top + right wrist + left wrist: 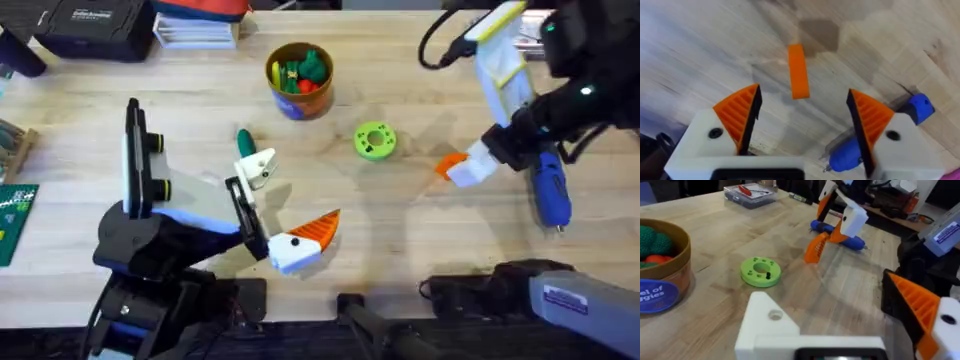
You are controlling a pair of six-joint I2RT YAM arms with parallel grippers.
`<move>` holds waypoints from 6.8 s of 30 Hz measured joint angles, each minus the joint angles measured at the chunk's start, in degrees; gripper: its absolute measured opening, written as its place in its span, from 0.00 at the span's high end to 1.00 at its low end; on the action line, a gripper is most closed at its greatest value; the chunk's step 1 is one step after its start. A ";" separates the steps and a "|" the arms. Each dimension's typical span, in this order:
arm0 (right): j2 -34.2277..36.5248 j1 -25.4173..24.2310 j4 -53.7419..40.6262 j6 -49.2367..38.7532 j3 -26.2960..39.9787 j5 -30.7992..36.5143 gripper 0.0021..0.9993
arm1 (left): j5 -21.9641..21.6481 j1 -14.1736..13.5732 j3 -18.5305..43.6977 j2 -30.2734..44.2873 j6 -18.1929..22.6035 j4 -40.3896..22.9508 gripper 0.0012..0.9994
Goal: Pick up the gripper from the table and insert it into the empty holder that is missing its gripper. Then pick up a screw, insert it into the mounting hole, and use the screwdriver to tighten it. Finally, clean up the table by picking up the vegetable and placing it into the bucket.
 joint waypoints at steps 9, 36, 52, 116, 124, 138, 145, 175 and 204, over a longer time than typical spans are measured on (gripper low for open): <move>7.39 0.45 0.35 -1.96 0.00 0.85 0.13 | 0.00 0.00 0.00 0.00 0.00 0.00 0.01; -13.71 0.63 -6.54 2.60 3.96 -2.79 0.99 | 0.01 0.00 0.00 0.01 -0.01 0.00 0.01; -19.02 -4.81 20.18 40.27 -12.50 -41.07 0.99 | 0.02 0.00 0.00 0.00 -0.01 0.00 0.01; 23.65 27.82 82.76 104.90 -13.46 -70.94 1.00 | -1.97 0.61 0.07 0.33 -4.07 -0.13 0.01; 23.67 28.04 82.61 105.71 -13.46 -69.65 0.93 | -2.03 0.61 0.07 0.46 -4.24 -0.13 0.01; 24.22 29.42 85.14 105.72 -13.55 -66.86 0.03 | -0.24 0.05 0.11 0.33 -1.84 -0.20 0.01; 24.19 28.49 85.14 105.68 -13.55 -66.29 0.01 | -0.17 0.04 0.11 0.33 -1.55 -0.20 0.01; -2.15 24.37 27.52 61.69 -8.00 -8.61 0.00 | 0.00 0.04 0.11 0.33 -1.22 -0.22 0.01; 23.34 30.36 21.93 45.12 4.90 2.39 0.68 | 0.00 0.04 0.11 0.33 -1.22 -0.22 0.01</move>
